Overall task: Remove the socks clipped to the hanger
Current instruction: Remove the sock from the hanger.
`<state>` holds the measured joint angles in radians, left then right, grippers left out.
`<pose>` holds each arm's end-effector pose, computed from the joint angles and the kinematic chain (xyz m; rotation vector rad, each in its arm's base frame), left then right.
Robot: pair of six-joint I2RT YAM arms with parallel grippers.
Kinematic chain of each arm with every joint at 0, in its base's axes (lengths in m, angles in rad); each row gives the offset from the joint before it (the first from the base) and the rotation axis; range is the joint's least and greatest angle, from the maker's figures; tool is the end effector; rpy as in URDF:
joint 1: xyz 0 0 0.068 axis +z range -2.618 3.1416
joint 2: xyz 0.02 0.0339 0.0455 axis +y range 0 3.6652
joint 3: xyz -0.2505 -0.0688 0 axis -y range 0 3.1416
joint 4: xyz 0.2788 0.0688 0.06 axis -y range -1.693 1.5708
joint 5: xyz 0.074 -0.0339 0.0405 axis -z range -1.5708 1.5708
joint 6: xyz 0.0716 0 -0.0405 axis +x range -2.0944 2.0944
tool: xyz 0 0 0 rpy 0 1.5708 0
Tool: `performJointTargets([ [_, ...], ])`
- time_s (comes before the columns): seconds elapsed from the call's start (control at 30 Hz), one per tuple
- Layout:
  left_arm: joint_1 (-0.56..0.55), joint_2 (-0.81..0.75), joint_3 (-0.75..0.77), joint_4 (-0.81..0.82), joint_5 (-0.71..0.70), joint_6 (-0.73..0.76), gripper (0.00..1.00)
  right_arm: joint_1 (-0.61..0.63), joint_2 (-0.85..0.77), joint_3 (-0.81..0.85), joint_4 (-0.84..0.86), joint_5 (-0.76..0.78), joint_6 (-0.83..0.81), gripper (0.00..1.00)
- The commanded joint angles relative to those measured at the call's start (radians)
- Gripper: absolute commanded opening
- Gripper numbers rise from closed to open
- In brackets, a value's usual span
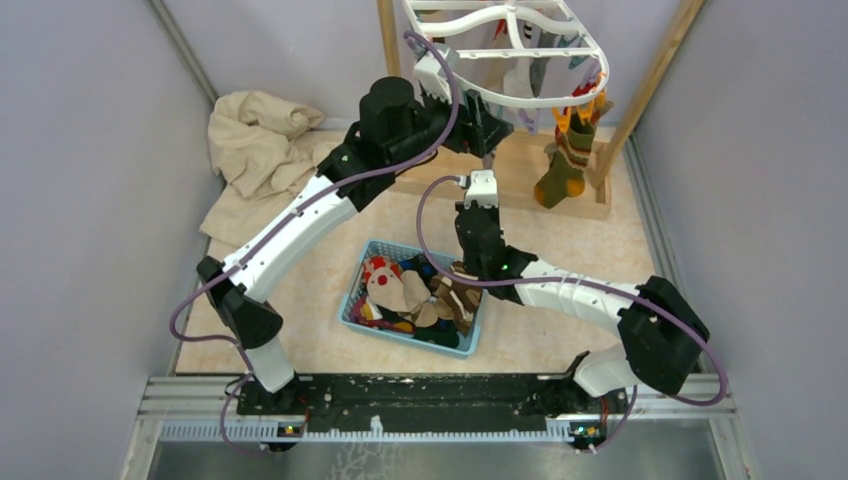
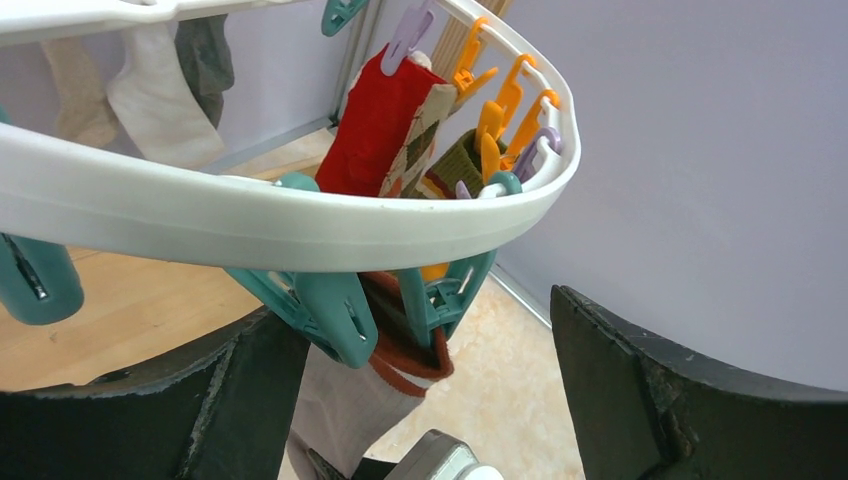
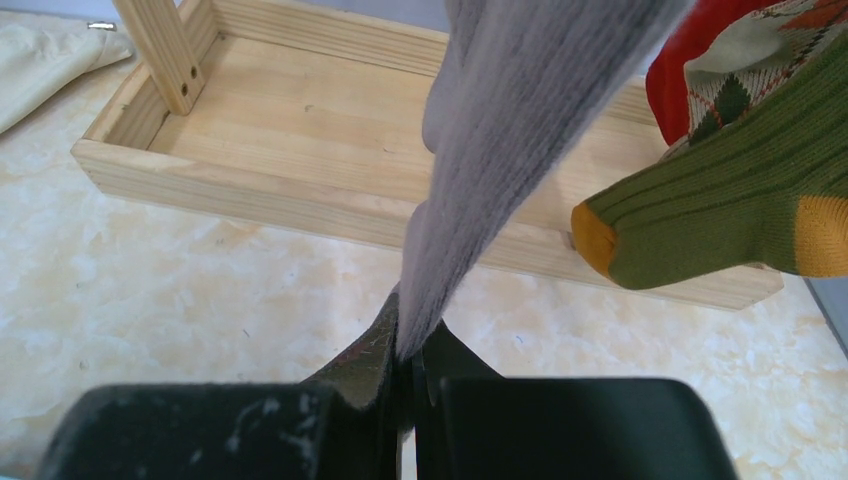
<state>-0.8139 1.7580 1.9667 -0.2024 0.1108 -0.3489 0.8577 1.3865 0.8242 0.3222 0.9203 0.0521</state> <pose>0.3184 -0.3486 0.4770 0.4703 1.5860 -0.9894 0.2759 0.2319 0.2340 -0.0547 1.7171 -0.1608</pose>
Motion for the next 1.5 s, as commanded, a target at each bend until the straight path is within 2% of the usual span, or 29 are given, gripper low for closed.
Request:
performJointTargets([
  [0.0,-0.003,-0.006,0.003,0.010,0.034,-0.036,0.92,0.017,0.005,0.023,0.041,0.016,-0.003,0.00],
  [0.23,-0.024,-0.104,-0.163,0.035,0.011,-0.079,0.92,0.017,0.005,0.020,0.043,0.017,0.001,0.00],
  [0.4,-0.034,-0.148,-0.212,0.035,-0.001,-0.093,0.93,0.017,0.009,0.020,0.044,0.015,0.006,0.00],
  [0.6,-0.040,-0.135,-0.150,0.021,-0.019,-0.078,0.93,0.017,0.011,0.027,0.034,0.015,0.012,0.00],
  [0.8,-0.051,-0.056,-0.038,-0.002,-0.050,-0.056,0.92,0.021,0.024,0.036,0.027,0.018,0.017,0.00],
  [1.07,-0.070,0.015,0.055,-0.029,-0.102,-0.020,0.88,0.024,0.037,0.039,0.024,0.022,0.022,0.00],
  [1.3,-0.088,0.026,0.066,-0.065,-0.212,0.025,0.88,0.024,0.038,0.042,0.028,0.022,0.016,0.00],
  [1.47,-0.094,0.038,0.082,-0.051,-0.230,0.055,0.87,0.024,0.044,0.043,0.032,0.020,0.015,0.00],
])
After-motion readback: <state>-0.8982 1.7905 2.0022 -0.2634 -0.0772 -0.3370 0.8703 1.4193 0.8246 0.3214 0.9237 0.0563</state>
